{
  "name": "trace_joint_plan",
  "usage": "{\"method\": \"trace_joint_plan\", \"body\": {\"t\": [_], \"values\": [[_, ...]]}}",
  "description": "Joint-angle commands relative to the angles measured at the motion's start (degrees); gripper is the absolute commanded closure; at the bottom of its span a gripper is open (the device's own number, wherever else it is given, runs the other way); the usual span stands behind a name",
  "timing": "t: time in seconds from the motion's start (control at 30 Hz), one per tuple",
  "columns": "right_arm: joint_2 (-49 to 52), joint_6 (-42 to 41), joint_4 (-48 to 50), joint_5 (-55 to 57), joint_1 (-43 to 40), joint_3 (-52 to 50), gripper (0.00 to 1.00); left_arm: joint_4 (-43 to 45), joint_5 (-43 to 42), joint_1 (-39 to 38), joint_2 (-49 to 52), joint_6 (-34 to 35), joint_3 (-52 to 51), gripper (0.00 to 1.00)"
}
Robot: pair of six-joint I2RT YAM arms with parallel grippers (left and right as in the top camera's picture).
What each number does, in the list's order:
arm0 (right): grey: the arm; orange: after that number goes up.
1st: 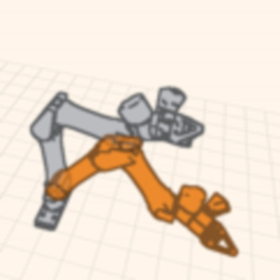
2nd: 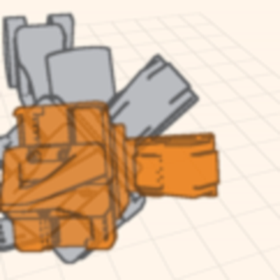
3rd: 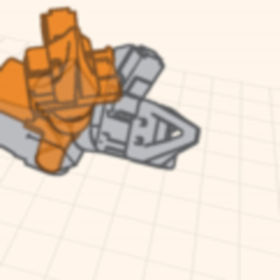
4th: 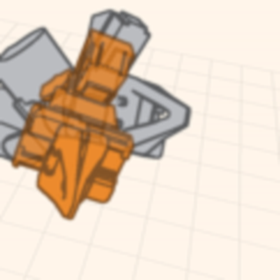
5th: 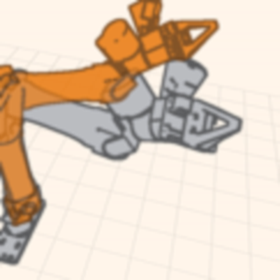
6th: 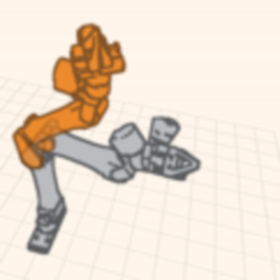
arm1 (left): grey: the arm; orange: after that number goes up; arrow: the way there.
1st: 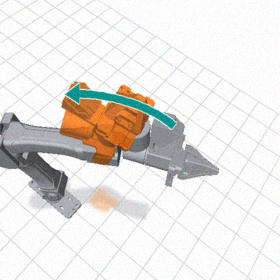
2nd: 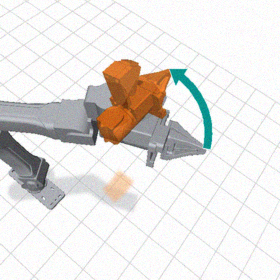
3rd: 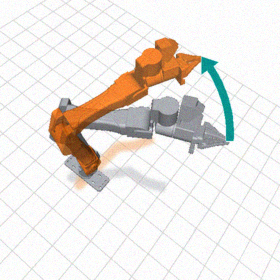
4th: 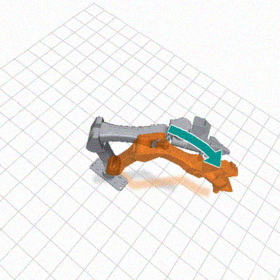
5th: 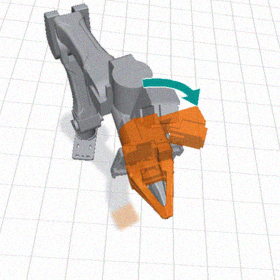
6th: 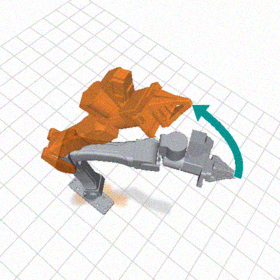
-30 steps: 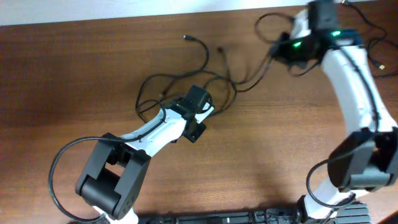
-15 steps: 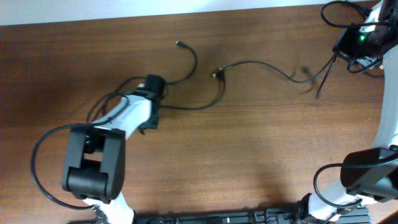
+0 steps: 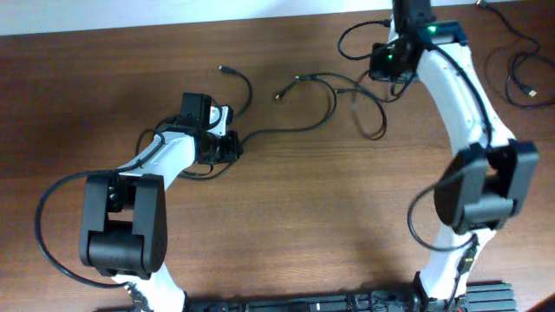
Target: Untangle cables
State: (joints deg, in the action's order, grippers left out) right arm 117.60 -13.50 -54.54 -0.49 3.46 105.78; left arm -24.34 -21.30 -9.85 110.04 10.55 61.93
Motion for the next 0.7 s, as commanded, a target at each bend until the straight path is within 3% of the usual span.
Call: {"method": "trace_joint_plan", "body": {"t": [0.0, 0.1, 0.2, 0.27, 0.33, 0.4, 0.5, 0.53, 0.57, 0.6, 0.67], "values": [[4.0, -0.46, 0.28, 2.1, -0.11, -0.68, 0.66, -4.76, 5.4, -0.66, 5.53, 0.09, -4.33, 0.96], [5.73, -0.46, 0.02, 0.26, -0.09, -0.7, 0.46, -14.51, 23.12, -0.66, 5.53, 0.11, -4.52, 1.0], [5.79, -0.48, 0.83, -1.01, -0.09, -0.79, 0.4, -21.49, 36.79, -0.48, 5.53, 0.87, -4.52, 1.0], [5.79, -0.52, 3.5, -1.09, -0.09, -1.84, 0.38, -24.02, 43.12, -0.33, 5.53, 12.15, -4.52, 0.99], [5.79, -0.5, 7.87, -3.8, -0.09, -3.65, 0.33, -23.71, 40.09, -0.39, 5.53, 15.23, -4.52, 0.97], [5.99, -0.5, 14.62, -5.46, -0.09, -5.4, 0.28, -22.14, 35.1, -0.39, 5.53, 15.37, -4.52, 0.84], [8.2, -1.03, 22.14, -5.49, -0.09, -5.49, 0.28, -20.09, 31.5, -0.39, 5.53, 15.37, -4.52, 0.76], [9.81, -2.45, 24.39, -5.55, -0.09, -5.49, 0.24, -19.21, 31.08, -0.39, 5.53, 15.37, -4.52, 0.65], [10.64, -2.43, 25.05, -5.55, -0.07, -5.49, 0.18, -18.91, 31.08, -0.39, 5.53, 15.37, -4.52, 0.6], [12.13, -1.16, 26.01, -5.6, -0.04, -5.49, 0.08, -18.71, 31.08, -0.39, 5.53, 15.37, -4.52, 0.48], [13.99, 7.72, 26.18, -6.62, -0.04, -5.49, 0.06, -18.71, 31.08, -0.39, 5.53, 15.37, -4.52, 0.42]]}}
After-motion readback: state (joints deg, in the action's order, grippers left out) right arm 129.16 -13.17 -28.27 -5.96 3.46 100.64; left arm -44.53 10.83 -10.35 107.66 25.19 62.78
